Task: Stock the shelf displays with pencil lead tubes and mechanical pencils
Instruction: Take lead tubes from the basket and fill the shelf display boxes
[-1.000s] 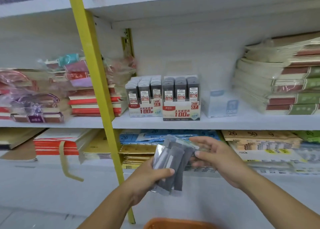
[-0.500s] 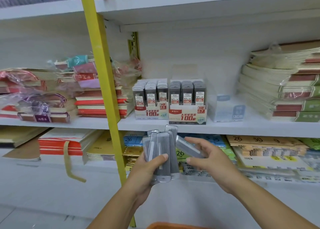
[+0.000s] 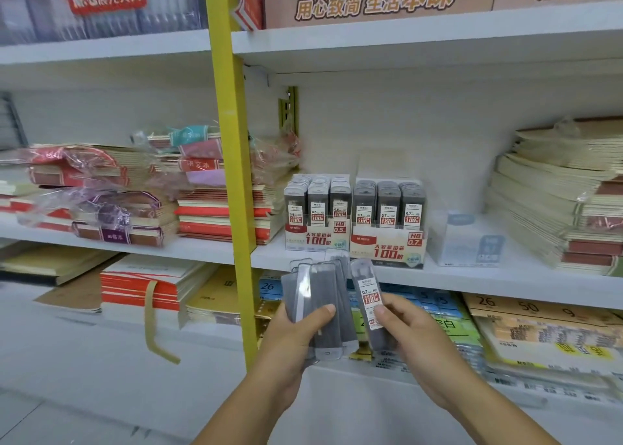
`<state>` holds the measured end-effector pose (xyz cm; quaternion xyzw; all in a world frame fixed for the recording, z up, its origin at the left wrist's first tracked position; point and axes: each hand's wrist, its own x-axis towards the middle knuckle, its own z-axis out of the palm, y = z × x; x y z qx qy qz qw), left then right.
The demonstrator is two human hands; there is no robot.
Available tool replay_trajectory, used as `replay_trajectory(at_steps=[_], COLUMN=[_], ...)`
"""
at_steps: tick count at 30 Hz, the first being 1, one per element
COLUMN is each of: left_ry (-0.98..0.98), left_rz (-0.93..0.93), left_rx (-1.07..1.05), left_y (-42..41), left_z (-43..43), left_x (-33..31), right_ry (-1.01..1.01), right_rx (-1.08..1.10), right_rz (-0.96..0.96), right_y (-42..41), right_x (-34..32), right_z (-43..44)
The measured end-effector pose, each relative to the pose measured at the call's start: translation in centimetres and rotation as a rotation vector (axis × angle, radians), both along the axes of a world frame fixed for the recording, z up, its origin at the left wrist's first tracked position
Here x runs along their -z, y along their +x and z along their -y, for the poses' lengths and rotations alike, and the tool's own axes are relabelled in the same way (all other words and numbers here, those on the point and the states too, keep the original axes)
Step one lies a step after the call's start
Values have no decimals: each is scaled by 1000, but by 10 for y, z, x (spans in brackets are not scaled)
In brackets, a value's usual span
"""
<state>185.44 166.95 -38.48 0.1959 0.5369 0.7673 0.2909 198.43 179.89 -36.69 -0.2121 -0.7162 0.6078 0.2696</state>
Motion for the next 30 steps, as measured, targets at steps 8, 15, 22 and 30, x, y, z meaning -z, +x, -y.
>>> replay_trajectory(at_steps=[8,15,22,30], left_ry=[51,121,75,91], left_rz=[-4,-60,-65,-47], left_rx=[20,17,18,27], left_y=[2,-6,-8,-19], left_z=[-12,-33,-45,-46], left_x=[-24,-58,-39,-34], right_ry=[196,785,1026,1229], right_rx=[20,306,286,394], right_rz=[-194,-238,-89,99], right_y=[-1,23,5,-10], right_x=[-39,-159,-168,-144], right_z=[-7,-68,-102,-118])
